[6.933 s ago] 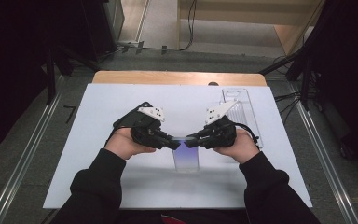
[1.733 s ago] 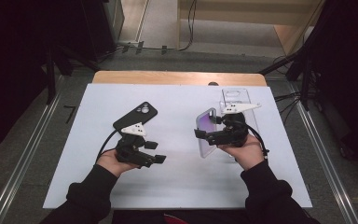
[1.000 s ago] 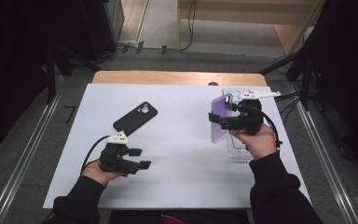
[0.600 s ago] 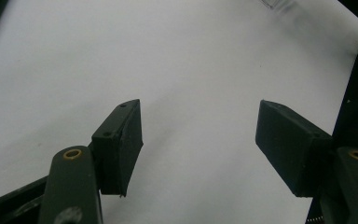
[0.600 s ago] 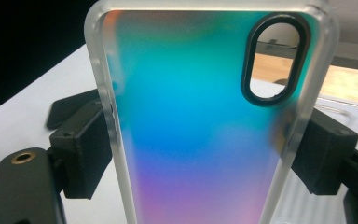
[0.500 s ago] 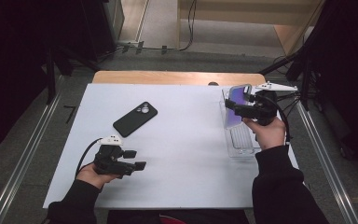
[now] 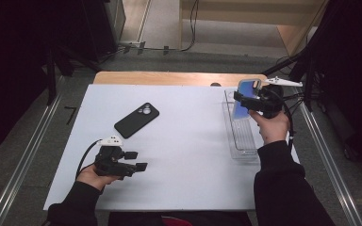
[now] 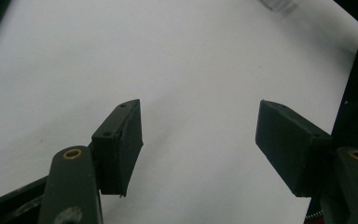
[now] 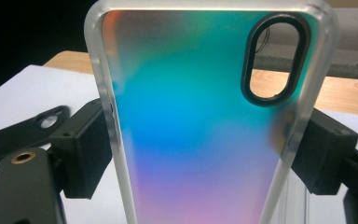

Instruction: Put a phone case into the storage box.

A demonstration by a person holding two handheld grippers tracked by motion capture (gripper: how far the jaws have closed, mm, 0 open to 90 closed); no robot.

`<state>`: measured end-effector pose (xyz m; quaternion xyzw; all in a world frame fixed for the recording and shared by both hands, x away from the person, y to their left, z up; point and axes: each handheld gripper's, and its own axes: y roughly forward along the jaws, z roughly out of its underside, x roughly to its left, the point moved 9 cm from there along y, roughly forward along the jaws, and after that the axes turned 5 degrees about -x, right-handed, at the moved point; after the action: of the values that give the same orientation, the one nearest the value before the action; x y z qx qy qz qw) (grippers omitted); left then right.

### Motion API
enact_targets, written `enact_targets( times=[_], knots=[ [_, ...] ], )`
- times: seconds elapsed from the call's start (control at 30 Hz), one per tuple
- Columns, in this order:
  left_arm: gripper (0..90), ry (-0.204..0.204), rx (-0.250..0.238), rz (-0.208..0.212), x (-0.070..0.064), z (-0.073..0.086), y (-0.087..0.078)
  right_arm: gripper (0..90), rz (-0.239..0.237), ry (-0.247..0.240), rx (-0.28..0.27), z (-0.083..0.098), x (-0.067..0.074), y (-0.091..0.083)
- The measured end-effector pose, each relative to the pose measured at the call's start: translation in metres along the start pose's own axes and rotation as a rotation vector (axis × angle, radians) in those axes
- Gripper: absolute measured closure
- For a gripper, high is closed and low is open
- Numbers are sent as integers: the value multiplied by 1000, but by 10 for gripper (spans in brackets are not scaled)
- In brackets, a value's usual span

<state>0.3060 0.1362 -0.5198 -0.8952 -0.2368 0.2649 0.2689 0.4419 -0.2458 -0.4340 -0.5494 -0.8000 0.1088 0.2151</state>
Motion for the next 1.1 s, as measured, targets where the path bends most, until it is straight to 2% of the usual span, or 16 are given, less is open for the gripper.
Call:
enact_targets(
  times=[0.23, 0.3, 0.7, 0.83, 0.97, 1.1],
  knots=[
    [317, -1, 1, -1, 1, 0, 1, 154, 46, 20, -12, -12, -13, 21],
    [317, 3, 4, -4, 1, 0, 2, 154, 73, 19, -5, -19, -20, 31],
    [317, 3, 4, -13, 2, 0, 2, 153, 129, 30, 5, -38, -41, 60],
    [317, 7, 10, -13, 2, 1, 2, 153, 149, 36, 12, -37, -50, 71],
    [317, 5, 12, -15, 2, 1, 2, 153, 169, 62, 73, -23, -58, 87],
    [317, 2, 14, -15, 3, 1, 3, 152, 181, 55, 88, -16, -60, 95]
  ],
)
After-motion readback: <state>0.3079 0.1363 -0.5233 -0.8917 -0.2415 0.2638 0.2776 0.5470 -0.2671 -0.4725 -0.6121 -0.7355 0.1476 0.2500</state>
